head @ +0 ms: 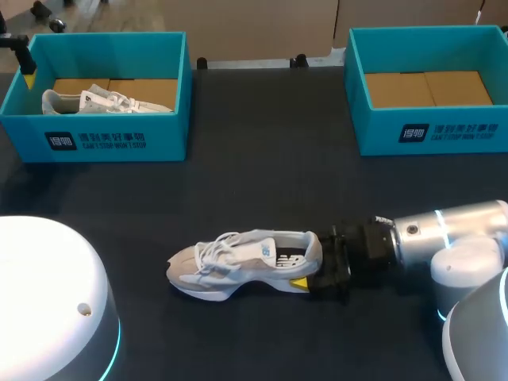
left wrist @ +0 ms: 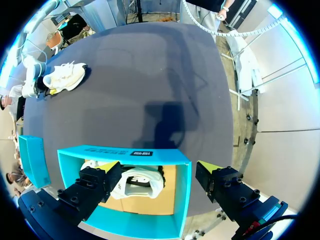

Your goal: Take the shoe out of the shoebox, open the shoe tongue, remove and reinsert the insole, then place the shoe into the shoebox

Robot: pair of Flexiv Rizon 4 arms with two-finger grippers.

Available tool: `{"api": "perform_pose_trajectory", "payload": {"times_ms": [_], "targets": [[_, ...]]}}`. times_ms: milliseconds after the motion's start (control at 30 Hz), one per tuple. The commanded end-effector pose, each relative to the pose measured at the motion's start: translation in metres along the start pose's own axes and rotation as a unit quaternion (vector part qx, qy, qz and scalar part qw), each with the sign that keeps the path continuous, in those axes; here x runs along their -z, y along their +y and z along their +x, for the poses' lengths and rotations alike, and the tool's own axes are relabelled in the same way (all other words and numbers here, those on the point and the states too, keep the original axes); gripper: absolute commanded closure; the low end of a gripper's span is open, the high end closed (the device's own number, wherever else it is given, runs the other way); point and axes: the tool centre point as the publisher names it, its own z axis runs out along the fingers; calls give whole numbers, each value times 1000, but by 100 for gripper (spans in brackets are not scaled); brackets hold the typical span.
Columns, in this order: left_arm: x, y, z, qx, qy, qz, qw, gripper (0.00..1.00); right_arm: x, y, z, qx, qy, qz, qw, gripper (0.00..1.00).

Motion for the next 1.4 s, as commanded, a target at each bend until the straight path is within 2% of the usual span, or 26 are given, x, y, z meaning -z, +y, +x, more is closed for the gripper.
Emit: {"api": "perform_pose_trajectory", "payload": {"times_ms": [33,567,633,700,733,767,800,833,867,900,1367,1400], "targets": [[0,0,0,0,1,0,1000,0,3,1,-1,-1,-2,-1,1000,100],[0,0,0,0,1,0,1000,0,3,1,-1,-1,-2,-1,1000,100],[9,-16,-14,25,1,-8,1000,0,3,1,-1,-1,-2,-1,1000,100],[17,-34,-30,75,-7,23,997,0,3,1,-1,-1,-2,-1,1000,100],[19,-42,-40,136,-1,35,990,0,3,1,-1,-1,-2,-1,1000,100],[17,-47,-51,227,37,54,972,0,3,1,-1,-1,-2,-1,1000,100],[13,-51,-59,323,53,78,942,0,3,1,-1,-1,-2,-1,1000,100],[11,-59,-64,371,36,85,924,0,3,1,-1,-1,-2,-1,1000,100],[10,-74,-71,405,32,50,912,0,3,1,-1,-1,-2,-1,1000,100],[10,-88,-79,406,21,33,913,0,3,1,-1,-1,-2,-1,1000,100],[10,-88,-79,406,21,33,913,0,3,1,-1,-1,-2,-1,1000,100],[10,-98,-86,432,27,43,900,0,3,1,-1,-1,-2,-1,1000,100]]}}
